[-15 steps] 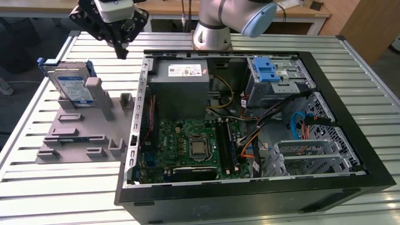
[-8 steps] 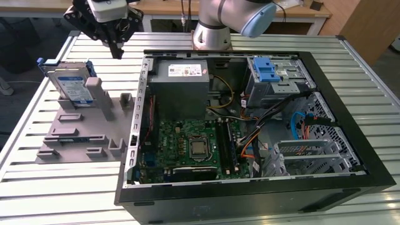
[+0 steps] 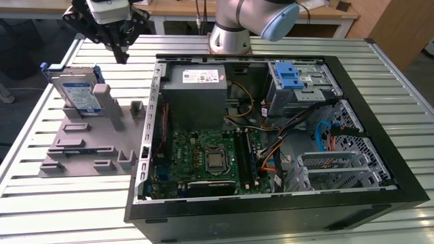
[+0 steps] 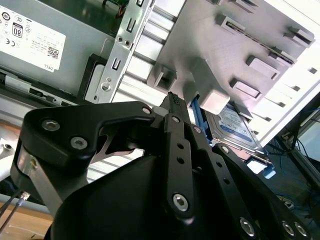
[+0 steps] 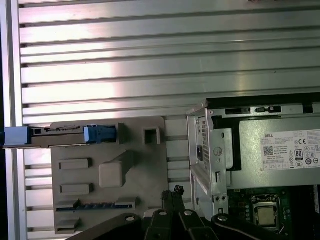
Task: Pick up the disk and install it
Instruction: 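Reach for the disk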
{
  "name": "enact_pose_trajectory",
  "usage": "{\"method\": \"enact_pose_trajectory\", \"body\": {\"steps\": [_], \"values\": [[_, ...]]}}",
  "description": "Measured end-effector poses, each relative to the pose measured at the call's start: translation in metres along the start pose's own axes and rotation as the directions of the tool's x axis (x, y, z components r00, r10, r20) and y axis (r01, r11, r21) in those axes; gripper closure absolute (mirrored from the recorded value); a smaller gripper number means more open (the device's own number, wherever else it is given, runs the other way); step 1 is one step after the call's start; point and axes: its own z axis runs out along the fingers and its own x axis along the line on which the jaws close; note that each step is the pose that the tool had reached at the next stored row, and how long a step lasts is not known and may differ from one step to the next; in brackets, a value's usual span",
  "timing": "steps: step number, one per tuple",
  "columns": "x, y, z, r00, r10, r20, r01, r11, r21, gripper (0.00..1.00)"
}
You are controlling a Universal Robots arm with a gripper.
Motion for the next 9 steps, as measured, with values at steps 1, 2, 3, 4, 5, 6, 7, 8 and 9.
{"method": "enact_pose_trajectory", "body": {"steps": [1, 2, 3, 4, 5, 6, 7, 8, 9], "values": [[0.0011, 0.0000, 0.0000, 1.0000, 0.000, -0.0002, 0.000, 1.0000, 0.0000, 0.89], [0.0022, 0.0000, 0.0001, 1.0000, 0.000, -0.0004, 0.000, 1.0000, 0.0000, 0.89], [0.0033, 0.0000, 0.0001, 1.0000, 0.000, -0.0006, 0.000, 1.0000, 0.0000, 0.89], [0.0045, 0.0000, 0.0002, 1.0000, 0.000, -0.0007, 0.000, 1.0000, 0.0000, 0.89], [0.0056, 0.0000, 0.0002, 1.0000, 0.000, -0.0008, 0.000, 1.0000, 0.0001, 0.89], [0.0068, 0.0000, 0.0003, 1.0000, 0.000, -0.0010, 0.000, 1.0000, 0.0001, 0.89], [0.0078, 0.0000, 0.0003, 1.0000, 0.000, -0.0011, 0.000, 1.0000, 0.0001, 0.89], [0.0088, 0.0000, 0.0004, 1.0000, 0.000, -0.0014, 0.000, 1.0000, 0.0001, 0.89], [0.0099, -0.0001, 0.0004, 1.0000, 0.000, -0.0016, 0.000, 1.0000, 0.0001, 0.89]]}}
